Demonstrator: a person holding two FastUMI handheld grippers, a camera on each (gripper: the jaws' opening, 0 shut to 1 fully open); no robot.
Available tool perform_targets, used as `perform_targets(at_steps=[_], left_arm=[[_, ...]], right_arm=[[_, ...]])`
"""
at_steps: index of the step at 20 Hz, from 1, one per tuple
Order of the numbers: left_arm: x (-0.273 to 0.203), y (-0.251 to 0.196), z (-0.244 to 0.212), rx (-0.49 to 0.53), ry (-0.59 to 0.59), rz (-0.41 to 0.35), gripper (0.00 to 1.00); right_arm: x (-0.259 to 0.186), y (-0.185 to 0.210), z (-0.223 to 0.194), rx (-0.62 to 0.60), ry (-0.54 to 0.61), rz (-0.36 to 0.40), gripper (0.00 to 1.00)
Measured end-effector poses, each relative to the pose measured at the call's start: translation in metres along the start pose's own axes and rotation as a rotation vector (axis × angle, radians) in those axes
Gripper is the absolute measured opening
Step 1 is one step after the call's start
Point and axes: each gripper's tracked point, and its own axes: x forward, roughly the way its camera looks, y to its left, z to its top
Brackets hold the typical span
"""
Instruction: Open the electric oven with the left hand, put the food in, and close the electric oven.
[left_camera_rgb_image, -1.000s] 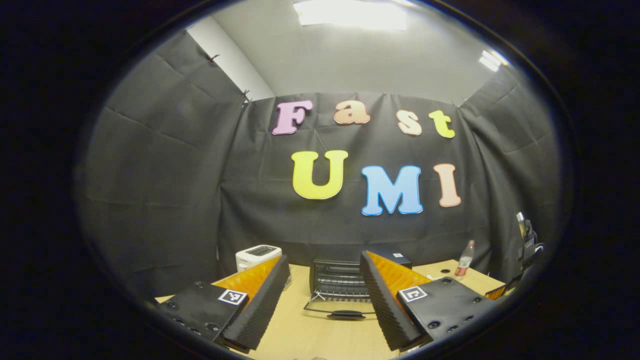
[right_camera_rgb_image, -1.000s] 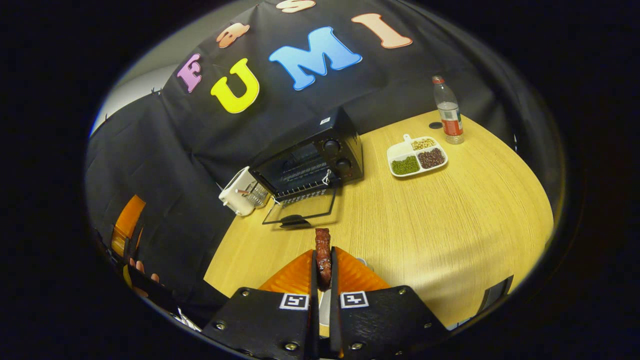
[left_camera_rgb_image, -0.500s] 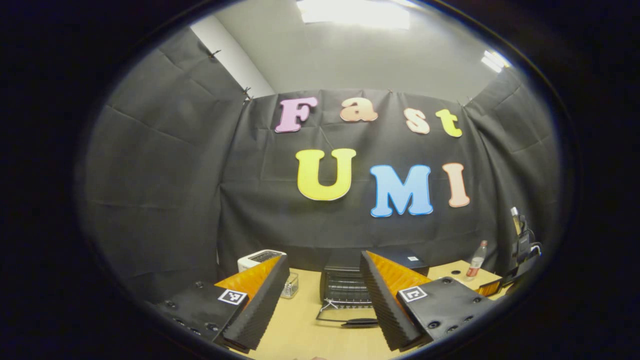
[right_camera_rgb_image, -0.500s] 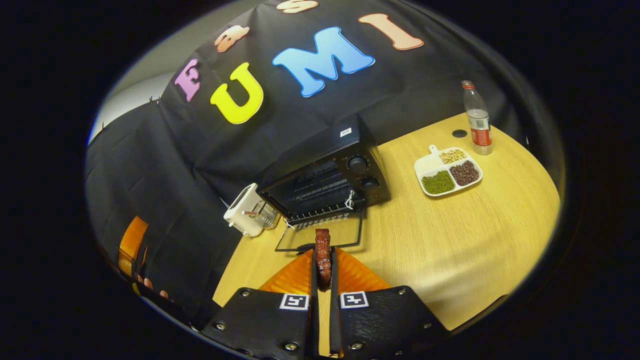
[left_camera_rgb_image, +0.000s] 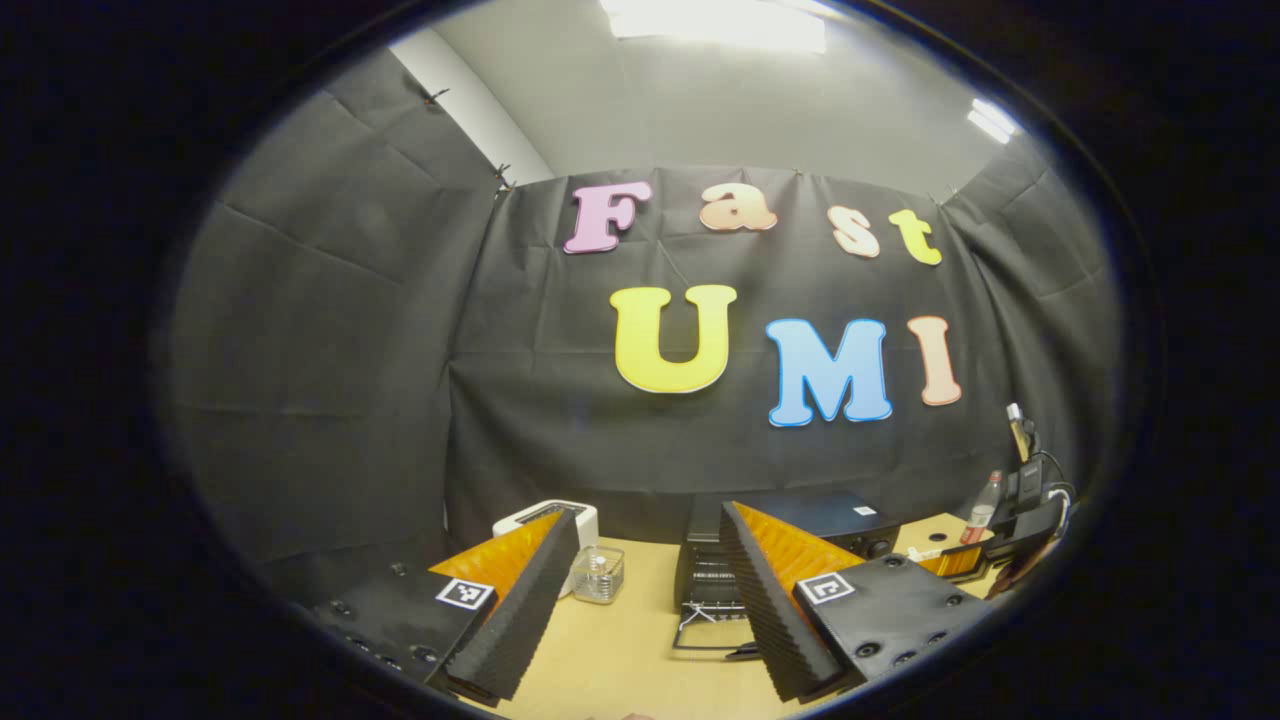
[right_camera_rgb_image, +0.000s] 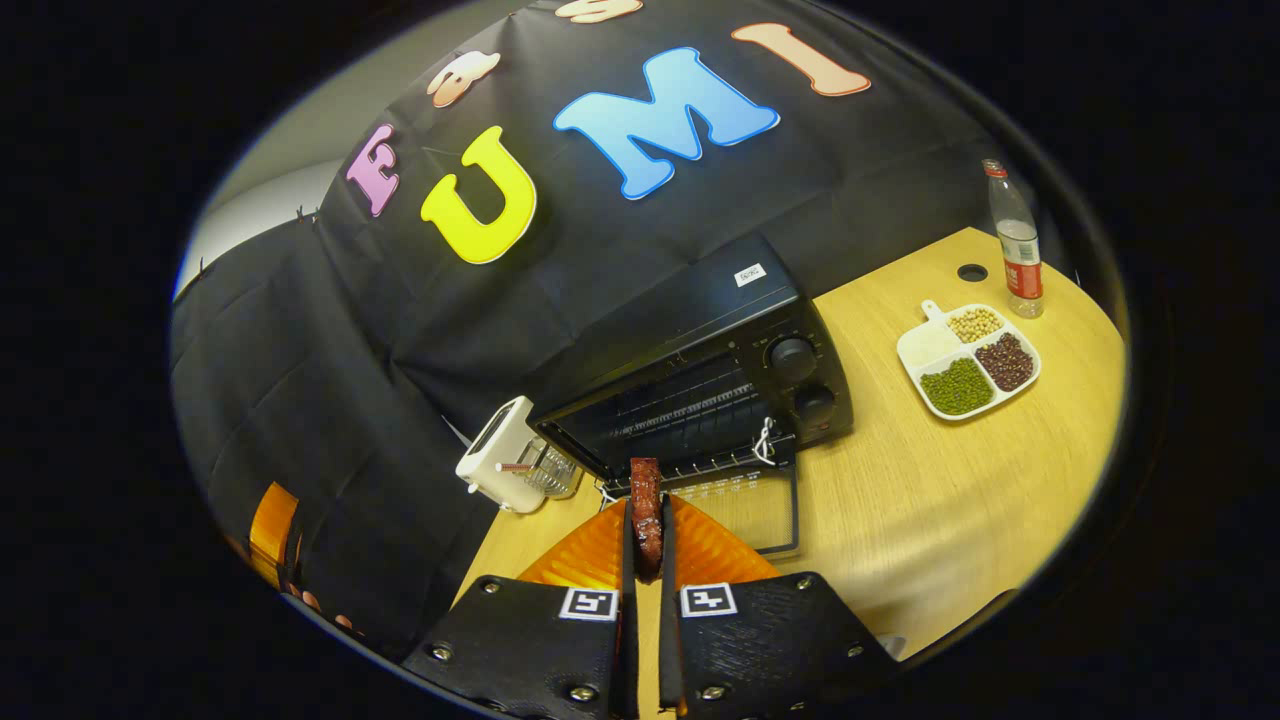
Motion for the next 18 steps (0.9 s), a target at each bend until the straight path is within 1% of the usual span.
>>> perform_targets(at_steps=[1,3,4,5,6,7,8,9,13,14,15,16,17,18], left_arm=[[0.002,0.004,-0.003,0.002,0.002,0.0,0.98],[0.009,0.014,-0.009,0.01,0.009,0.006,0.98],[0.012,0.018,-0.013,0.011,0.014,0.008,0.94],[0.016,0.022,-0.015,0.011,0.02,0.009,0.98],[0.018,0.026,-0.016,0.012,0.025,0.009,0.94],[0.022,0.031,-0.02,0.016,0.032,0.012,0.98],[0.024,0.035,-0.023,0.021,0.04,0.014,0.98],[0.028,0.038,-0.026,0.022,0.043,0.016,0.94],[0.041,0.052,-0.035,0.036,0.063,0.028,0.94],[0.043,0.054,-0.036,0.035,0.068,0.032,0.98],[0.048,0.056,-0.039,0.035,0.073,0.034,0.94],[0.051,0.059,-0.041,0.039,0.078,0.037,0.94],[0.053,0.062,-0.043,0.045,0.082,0.041,0.98],[0.055,0.063,-0.045,0.049,0.086,0.043,0.98]], right_arm=[[0.008,0.002,0.001,0.011,-0.008,0.001,0.09],[0.025,0.003,0.001,0.027,-0.017,-0.003,0.08],[0.032,0.004,0.003,0.033,-0.021,-0.003,0.08],[0.041,0.005,0.003,0.04,-0.025,-0.005,0.08],[0.05,0.005,0.005,0.043,-0.034,-0.006,0.08],[0.059,0.005,0.007,0.049,-0.041,-0.009,0.08],[0.067,0.005,0.008,0.055,-0.049,-0.012,0.08],[0.076,0.006,0.008,0.058,-0.056,-0.013,0.08],[0.108,0.009,0.012,0.062,-0.087,-0.013,0.08],[0.116,0.009,0.013,0.06,-0.092,-0.012,0.08],[0.124,0.008,0.013,0.058,-0.095,-0.013,0.08],[0.131,0.007,0.013,0.058,-0.096,-0.017,0.08],[0.137,0.006,0.011,0.058,-0.096,-0.019,0.08],[0.142,0.005,0.01,0.059,-0.094,-0.019,0.08]])
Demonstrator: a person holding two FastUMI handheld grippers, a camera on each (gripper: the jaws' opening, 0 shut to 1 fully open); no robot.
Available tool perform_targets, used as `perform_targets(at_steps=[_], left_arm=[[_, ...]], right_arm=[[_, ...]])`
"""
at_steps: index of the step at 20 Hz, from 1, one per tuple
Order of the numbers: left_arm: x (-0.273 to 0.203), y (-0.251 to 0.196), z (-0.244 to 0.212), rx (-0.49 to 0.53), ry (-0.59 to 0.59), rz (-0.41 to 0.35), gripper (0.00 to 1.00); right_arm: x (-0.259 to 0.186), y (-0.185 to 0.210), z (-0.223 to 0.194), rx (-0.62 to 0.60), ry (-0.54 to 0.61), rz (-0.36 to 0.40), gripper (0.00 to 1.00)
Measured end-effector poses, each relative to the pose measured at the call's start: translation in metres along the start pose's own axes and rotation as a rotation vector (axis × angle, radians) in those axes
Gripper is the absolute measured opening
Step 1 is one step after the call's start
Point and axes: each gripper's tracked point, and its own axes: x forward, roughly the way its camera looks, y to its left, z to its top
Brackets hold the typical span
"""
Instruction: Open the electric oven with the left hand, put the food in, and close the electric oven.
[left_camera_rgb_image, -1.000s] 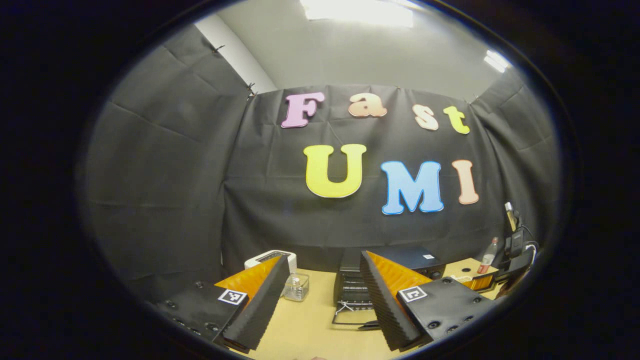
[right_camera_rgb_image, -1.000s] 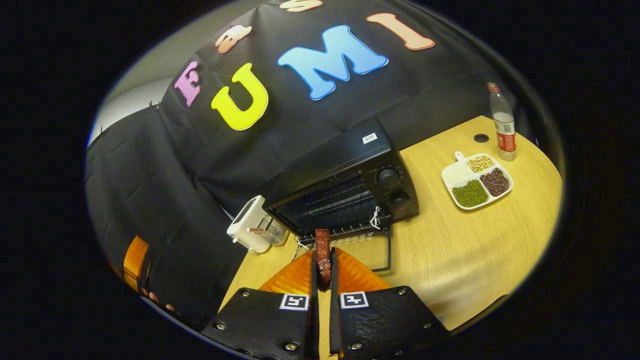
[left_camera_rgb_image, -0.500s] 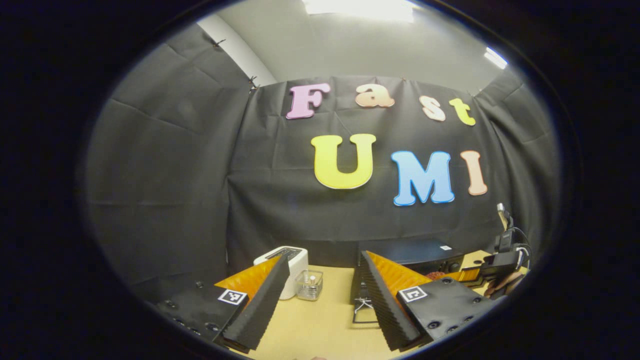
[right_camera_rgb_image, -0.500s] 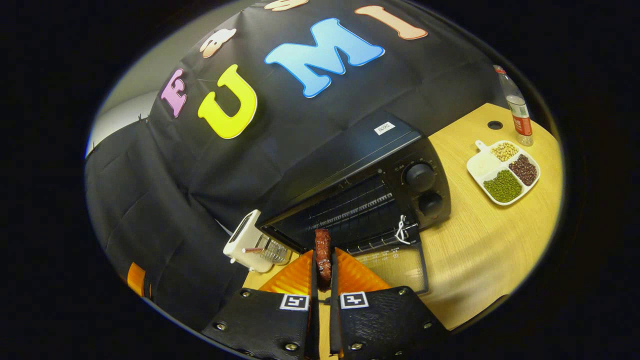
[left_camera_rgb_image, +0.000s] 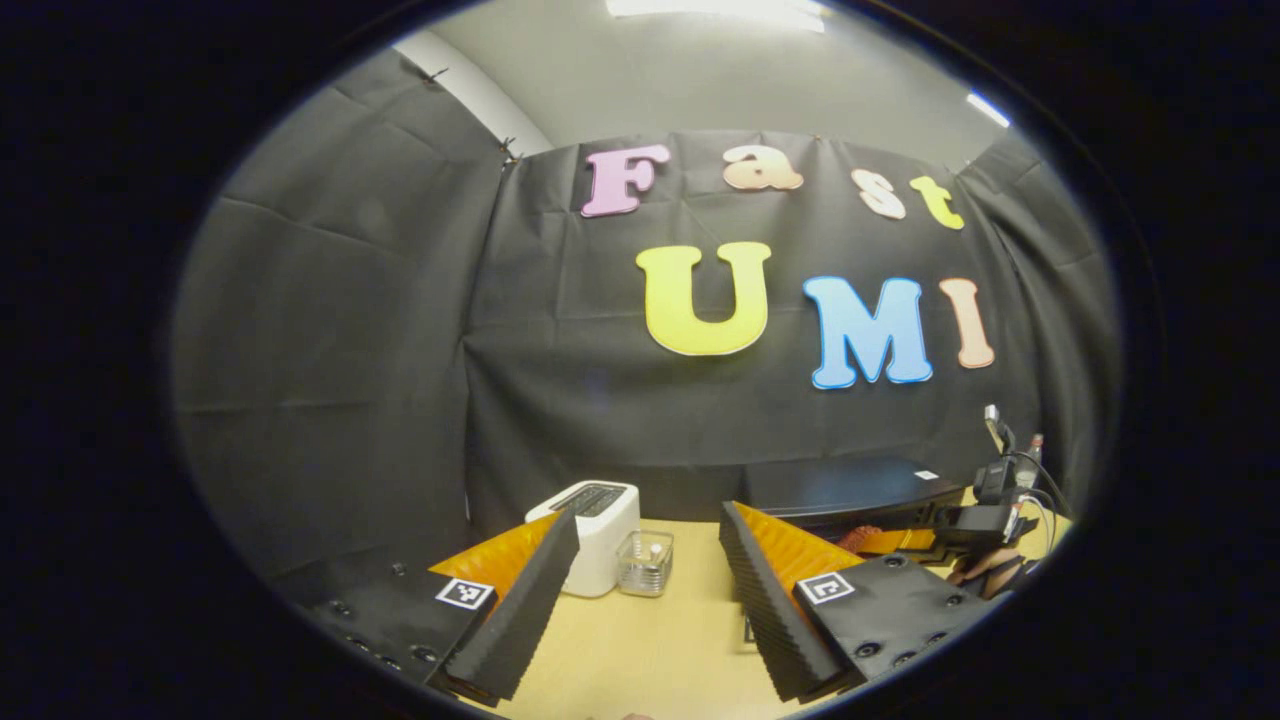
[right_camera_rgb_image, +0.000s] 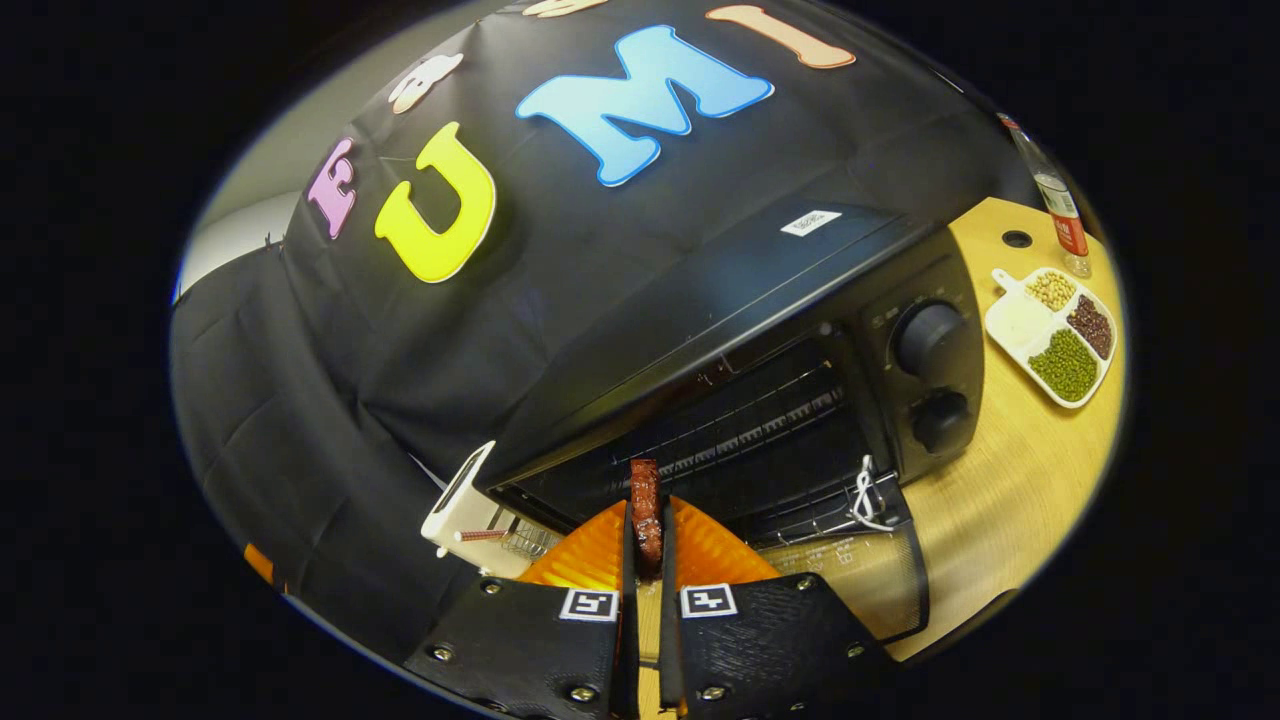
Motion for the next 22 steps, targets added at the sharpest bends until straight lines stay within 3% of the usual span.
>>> perform_targets(at_steps=[2,3,6,12,15,16,18,19,22], left_arm=[[0.003,0.004,-0.002,0.008,0.008,0.003,0.91],[0.005,0.005,-0.003,0.012,0.013,0.004,0.94],[0.004,0.007,-0.004,0.017,0.019,0.01,0.91],[0.005,0.005,-0.007,0.011,0.021,0.013,0.95],[0.001,0.003,-0.006,0.004,0.017,0.008,0.96],[0.0,0.001,-0.005,0.002,0.012,0.007,0.96],[-0.001,-0.004,-0.005,-0.005,0.01,0.001,0.97],[-0.002,-0.007,-0.004,-0.011,0.011,-0.007,0.98],[-0.006,-0.023,-0.001,-0.023,-0.001,-0.034,0.94]], right_arm=[[0.008,-0.001,0.001,0.011,-0.01,0.011,0.08],[0.011,-0.004,0.003,0.016,-0.019,0.01,0.09],[0.02,-0.014,0.008,0.03,-0.031,-0.003,0.1],[0.029,-0.041,0.013,-0.028,-0.048,-0.121,0.21],[0.02,-0.048,0.024,-0.09,-0.076,-0.151,0.44],[0.018,-0.047,0.029,-0.107,-0.088,-0.151,0.59],[0.005,-0.044,0.037,-0.153,-0.107,-0.151,0.77],[-0.002,-0.043,0.039,-0.182,-0.112,-0.151,0.96],[-0.029,-0.038,0.045,-0.278,-0.123,-0.152,0.98]])
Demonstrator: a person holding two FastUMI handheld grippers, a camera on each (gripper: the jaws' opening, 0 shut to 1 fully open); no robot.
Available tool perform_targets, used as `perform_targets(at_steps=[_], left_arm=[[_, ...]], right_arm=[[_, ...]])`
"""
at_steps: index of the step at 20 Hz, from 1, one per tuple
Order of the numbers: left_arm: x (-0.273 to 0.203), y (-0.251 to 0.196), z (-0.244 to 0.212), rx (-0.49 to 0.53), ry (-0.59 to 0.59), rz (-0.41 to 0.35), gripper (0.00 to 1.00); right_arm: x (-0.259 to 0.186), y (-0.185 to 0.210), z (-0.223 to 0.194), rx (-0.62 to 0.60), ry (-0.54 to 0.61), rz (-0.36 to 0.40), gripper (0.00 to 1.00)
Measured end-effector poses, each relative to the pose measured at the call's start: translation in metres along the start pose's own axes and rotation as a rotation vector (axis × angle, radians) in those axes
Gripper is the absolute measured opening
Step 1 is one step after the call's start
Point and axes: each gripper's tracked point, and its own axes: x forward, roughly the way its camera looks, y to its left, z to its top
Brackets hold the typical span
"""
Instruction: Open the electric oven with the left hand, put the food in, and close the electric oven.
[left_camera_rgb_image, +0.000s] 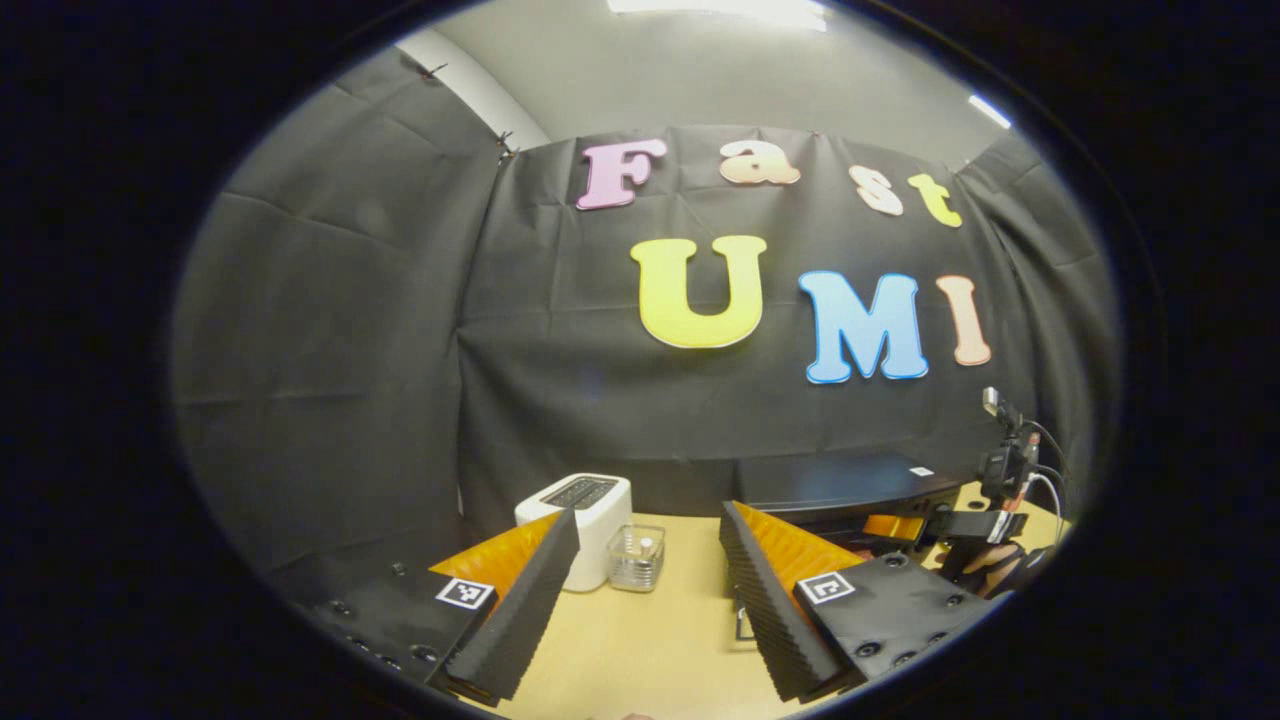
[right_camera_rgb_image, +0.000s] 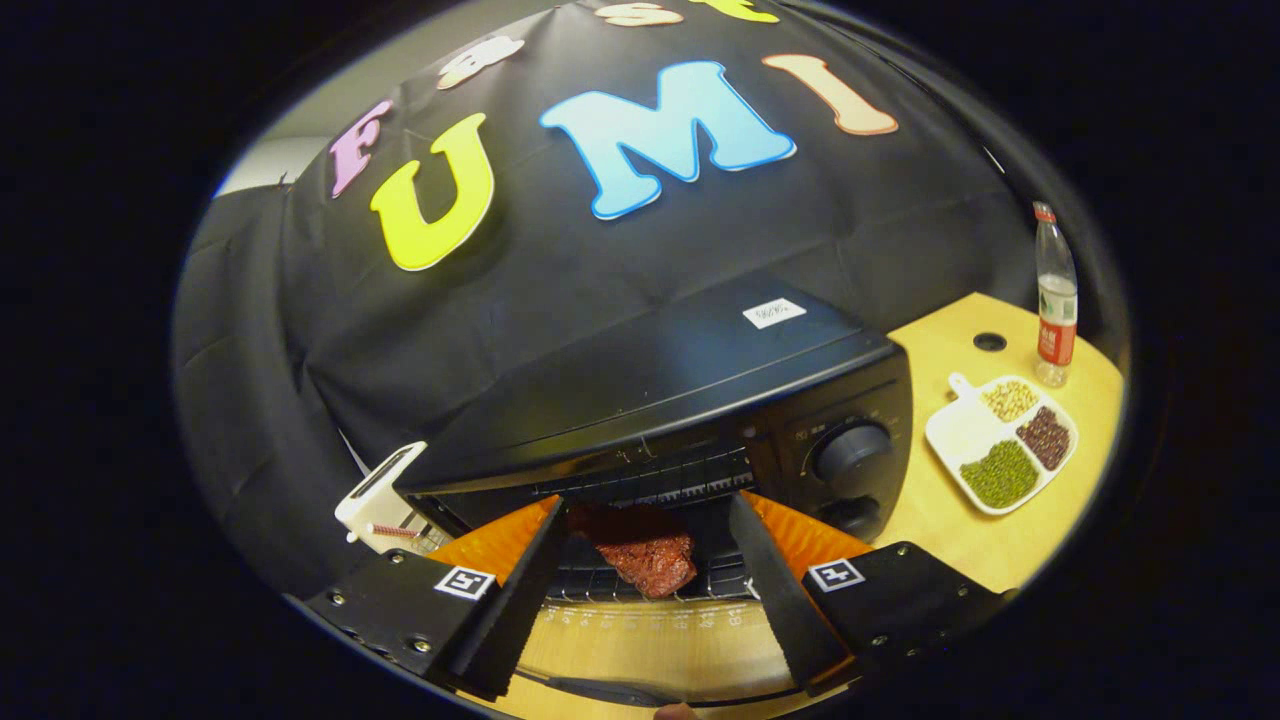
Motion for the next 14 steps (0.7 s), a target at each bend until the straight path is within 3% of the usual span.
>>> perform_targets(at_steps=[1,3,8,11,14], left_arm=[[-0.001,-0.005,0.0,0.002,-0.006,-0.007,0.98],[-0.003,-0.017,-0.002,-0.005,-0.005,-0.025,0.94],[-0.01,-0.049,-0.015,-0.02,0.02,-0.076,0.98],[-0.013,-0.069,-0.026,-0.013,0.036,-0.114,0.94],[-0.016,-0.091,-0.043,-0.005,0.066,-0.155,0.98]], right_arm=[[-0.011,0.002,0.004,-0.029,-0.007,0.005,0.98],[-0.033,0.005,0.015,-0.083,-0.033,0.015,0.98],[-0.092,0.007,0.051,-0.191,-0.128,0.018,0.98],[-0.125,0.003,0.071,-0.237,-0.183,0.0,0.98],[-0.157,-0.006,0.084,-0.259,-0.222,-0.032,0.98]])
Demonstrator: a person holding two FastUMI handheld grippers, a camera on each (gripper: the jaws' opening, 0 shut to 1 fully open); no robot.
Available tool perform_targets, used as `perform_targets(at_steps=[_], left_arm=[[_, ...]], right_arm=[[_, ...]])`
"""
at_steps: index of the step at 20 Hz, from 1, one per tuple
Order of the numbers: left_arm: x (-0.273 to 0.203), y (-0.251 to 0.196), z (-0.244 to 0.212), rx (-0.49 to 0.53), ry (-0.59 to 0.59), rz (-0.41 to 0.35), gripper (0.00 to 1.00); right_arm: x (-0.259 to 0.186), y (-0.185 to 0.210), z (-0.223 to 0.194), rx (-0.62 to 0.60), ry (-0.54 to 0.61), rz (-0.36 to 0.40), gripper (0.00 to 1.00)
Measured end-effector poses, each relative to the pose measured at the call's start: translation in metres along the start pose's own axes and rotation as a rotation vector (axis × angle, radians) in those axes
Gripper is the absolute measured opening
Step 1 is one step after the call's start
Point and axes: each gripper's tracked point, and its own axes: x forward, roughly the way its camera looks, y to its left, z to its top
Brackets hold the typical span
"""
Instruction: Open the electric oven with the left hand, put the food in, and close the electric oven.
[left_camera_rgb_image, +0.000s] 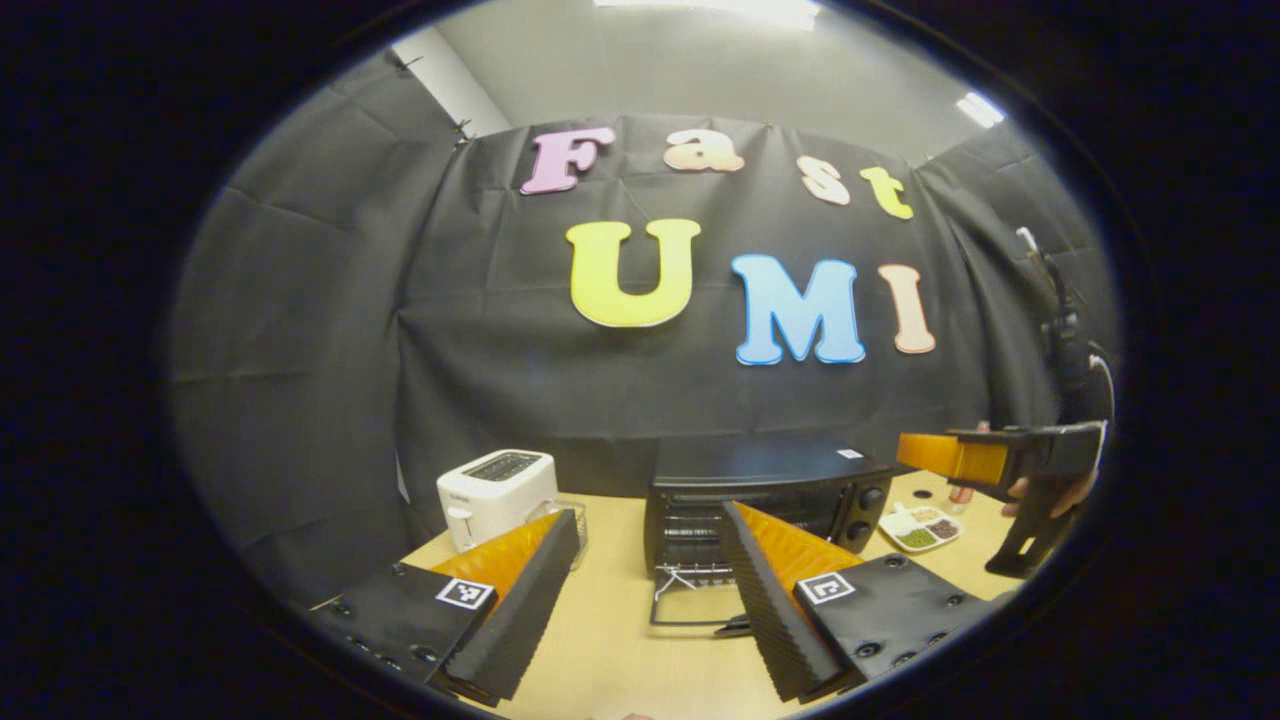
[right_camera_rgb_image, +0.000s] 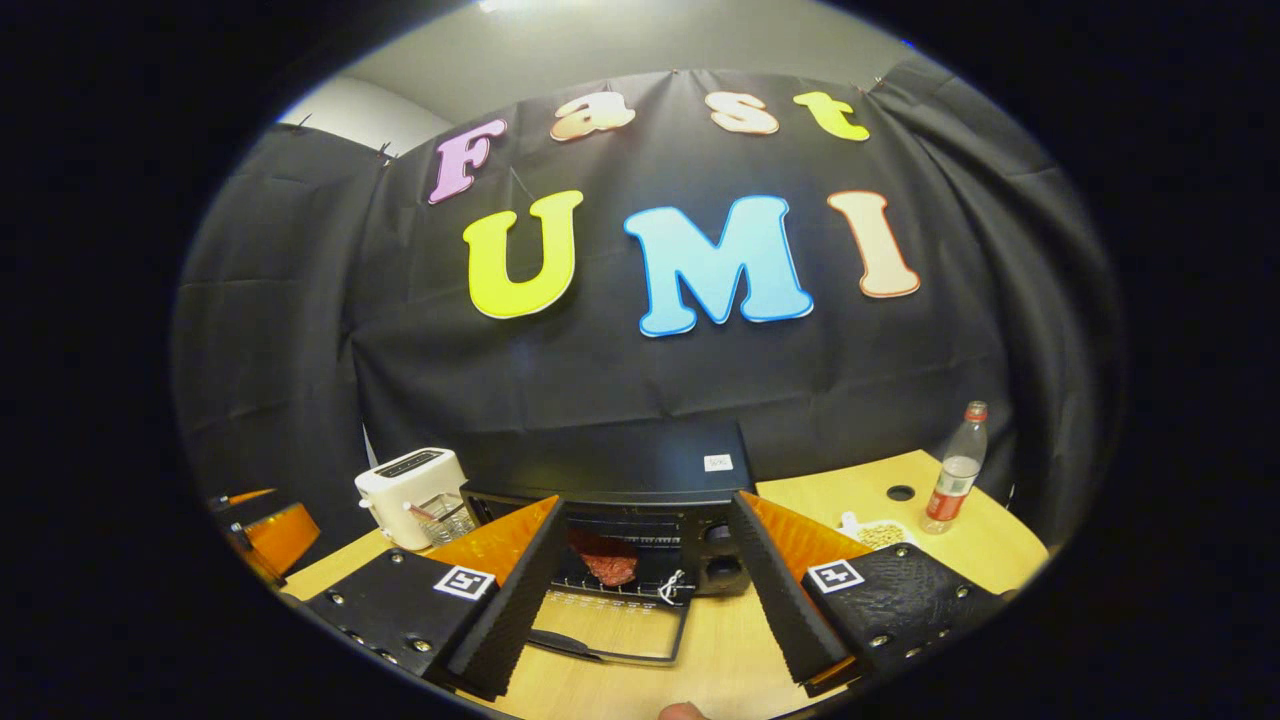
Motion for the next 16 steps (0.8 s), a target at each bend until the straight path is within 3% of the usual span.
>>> perform_targets(at_steps=[5,6,13,15,16], left_arm=[[0.003,-0.032,-0.042,0.0,0.086,-0.065,0.95],[0.004,-0.038,-0.05,0.003,0.105,-0.075,0.99],[0.011,-0.079,-0.124,-0.009,0.277,-0.147,0.99],[0.014,-0.087,-0.146,-0.011,0.341,-0.161,0.92],[0.016,-0.091,-0.157,-0.012,0.375,-0.168,0.95]], right_arm=[[-0.043,-0.027,0.03,-0.038,-0.069,-0.074,0.98],[-0.051,-0.032,0.034,-0.048,-0.082,-0.087,0.98],[-0.093,-0.069,0.054,-0.086,-0.133,-0.193,0.97],[-0.102,-0.078,0.056,-0.111,-0.142,-0.221,0.98],[-0.104,-0.083,0.058,-0.123,-0.147,-0.234,0.98]])
